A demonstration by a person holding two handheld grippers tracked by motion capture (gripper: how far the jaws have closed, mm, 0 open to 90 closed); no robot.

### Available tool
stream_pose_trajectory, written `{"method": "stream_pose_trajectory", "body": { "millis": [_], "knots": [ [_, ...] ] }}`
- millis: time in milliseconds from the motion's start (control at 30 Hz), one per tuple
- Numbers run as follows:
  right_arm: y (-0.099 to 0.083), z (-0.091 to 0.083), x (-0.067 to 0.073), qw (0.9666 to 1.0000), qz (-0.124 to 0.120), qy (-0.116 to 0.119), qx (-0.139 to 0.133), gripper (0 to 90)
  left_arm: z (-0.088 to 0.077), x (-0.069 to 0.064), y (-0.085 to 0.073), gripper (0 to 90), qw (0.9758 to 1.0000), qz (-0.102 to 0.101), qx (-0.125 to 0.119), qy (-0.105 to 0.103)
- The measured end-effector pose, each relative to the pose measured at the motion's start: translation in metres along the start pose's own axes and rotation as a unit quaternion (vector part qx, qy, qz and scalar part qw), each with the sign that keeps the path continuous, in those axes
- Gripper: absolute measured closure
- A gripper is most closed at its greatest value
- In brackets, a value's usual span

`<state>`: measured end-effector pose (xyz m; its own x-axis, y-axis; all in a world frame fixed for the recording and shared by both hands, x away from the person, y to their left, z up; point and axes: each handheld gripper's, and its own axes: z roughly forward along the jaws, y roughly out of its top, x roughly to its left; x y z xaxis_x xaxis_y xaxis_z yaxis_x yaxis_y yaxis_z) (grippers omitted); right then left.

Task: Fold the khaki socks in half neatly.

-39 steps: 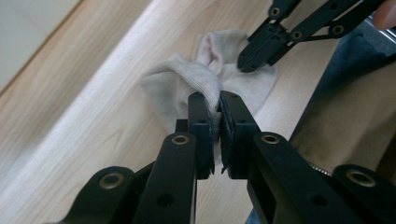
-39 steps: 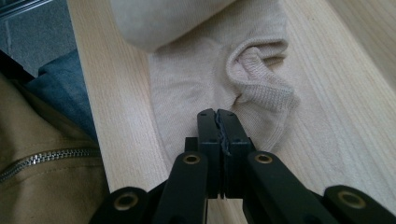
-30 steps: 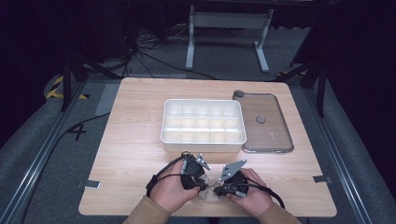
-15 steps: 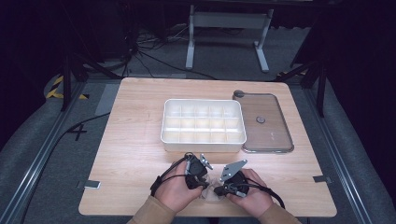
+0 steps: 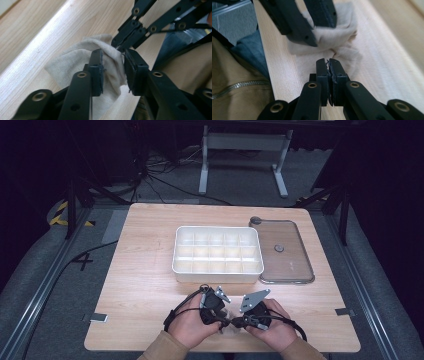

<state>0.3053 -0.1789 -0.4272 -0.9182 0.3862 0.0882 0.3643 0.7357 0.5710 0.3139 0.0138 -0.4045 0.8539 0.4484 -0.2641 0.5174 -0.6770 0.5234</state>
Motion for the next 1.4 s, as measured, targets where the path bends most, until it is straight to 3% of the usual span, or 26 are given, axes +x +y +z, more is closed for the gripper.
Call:
{"method": "stream_pose_trajectory", "body": {
  "millis": [133,300,667,933,1067,1400],
  "knots": [
    [0.002,-0.015,-0.002,0.9999,0.006,-0.006,-0.014,87.8,-0.014,0.0,-0.001,65.1,0.9997,-0.002,-0.005,0.025],
    [0.007,-0.025,0.0,0.9994,0.002,-0.009,-0.033,87.9,-0.03,0.002,-0.006,64.6,0.9992,-0.009,-0.014,0.036],
    [0.033,-0.017,0.016,0.9975,-0.036,0.004,-0.061,88.0,-0.044,0.017,-0.025,64.9,0.9968,-0.044,-0.015,0.065],
    [0.047,0.009,0.026,0.9966,-0.06,0.013,-0.056,86.5,-0.046,0.02,-0.034,65.1,0.9958,-0.06,-0.011,0.068],
    [0.047,0.014,0.024,0.9971,-0.057,0.014,-0.048,86.3,-0.045,0.02,-0.034,65.3,0.9961,-0.06,-0.004,0.064],
    [0.035,0.012,0.017,0.999,-0.042,0.002,-0.018,86.5,-0.034,0.018,-0.026,65.6,0.9982,-0.038,0.007,0.046]
  ]
}}
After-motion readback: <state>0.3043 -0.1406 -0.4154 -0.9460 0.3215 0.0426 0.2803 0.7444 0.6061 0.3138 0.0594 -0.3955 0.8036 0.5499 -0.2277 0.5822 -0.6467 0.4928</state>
